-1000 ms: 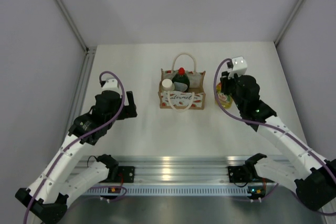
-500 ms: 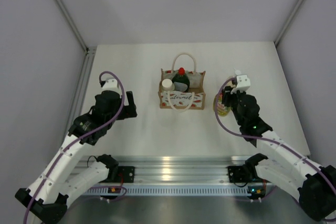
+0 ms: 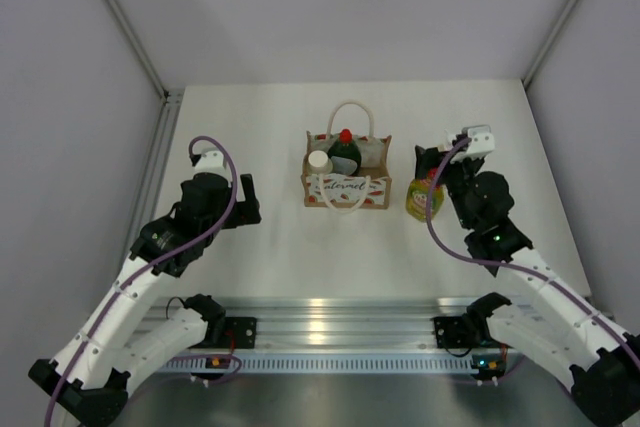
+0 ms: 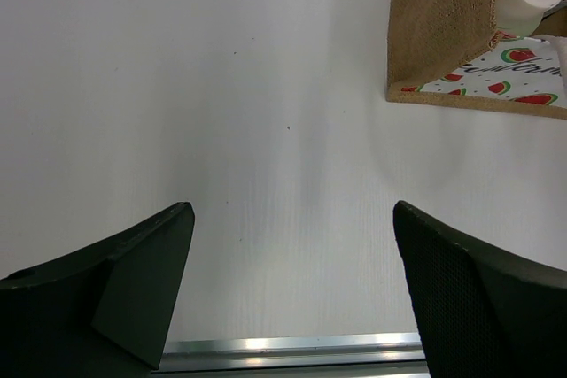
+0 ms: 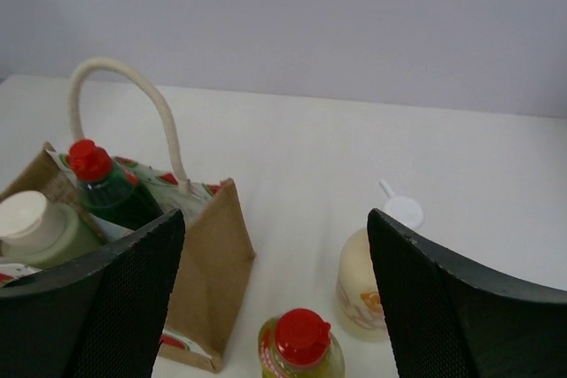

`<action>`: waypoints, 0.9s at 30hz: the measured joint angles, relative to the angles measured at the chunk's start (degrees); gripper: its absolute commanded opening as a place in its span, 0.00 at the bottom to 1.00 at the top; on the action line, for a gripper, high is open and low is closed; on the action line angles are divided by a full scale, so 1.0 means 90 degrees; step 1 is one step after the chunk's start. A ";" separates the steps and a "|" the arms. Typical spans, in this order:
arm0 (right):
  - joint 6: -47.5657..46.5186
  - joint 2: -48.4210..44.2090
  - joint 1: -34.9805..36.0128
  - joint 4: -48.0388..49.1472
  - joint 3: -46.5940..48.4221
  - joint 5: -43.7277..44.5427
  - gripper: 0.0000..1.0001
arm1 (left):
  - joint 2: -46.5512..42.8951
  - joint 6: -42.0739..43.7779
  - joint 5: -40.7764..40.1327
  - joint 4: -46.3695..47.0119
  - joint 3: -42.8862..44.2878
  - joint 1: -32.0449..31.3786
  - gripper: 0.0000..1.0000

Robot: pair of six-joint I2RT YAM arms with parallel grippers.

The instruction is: Take the personal care products out of the canvas bag

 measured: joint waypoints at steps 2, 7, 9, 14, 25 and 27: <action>0.0002 -0.0036 0.0000 -0.0053 0.0287 -0.0192 0.83 | -0.0015 0.0000 0.0000 0.0000 0.0000 0.0000 0.98; 0.0002 -0.0022 -0.0007 0.0039 0.0566 -0.1234 0.84 | -0.0083 0.0002 -0.0002 0.0000 0.0000 0.0000 0.98; 0.0002 0.0260 -0.0010 0.0046 0.0704 -0.1914 0.84 | -0.0090 0.0000 -0.0002 0.0000 0.0000 0.0000 0.98; 0.0032 0.1489 -0.0010 0.0114 0.1375 -0.3303 0.84 | -0.0124 -0.0002 -0.0039 -0.0002 0.0002 0.0000 0.98; 0.0131 0.3344 0.0204 0.0141 0.2232 -0.3611 0.83 | 0.0444 -0.0231 0.0056 0.0019 0.0483 0.0000 0.98; 0.0209 0.3266 0.0243 0.0143 0.2227 -0.3298 0.85 | 0.0792 -0.0306 0.0182 0.0112 0.0770 0.0000 0.98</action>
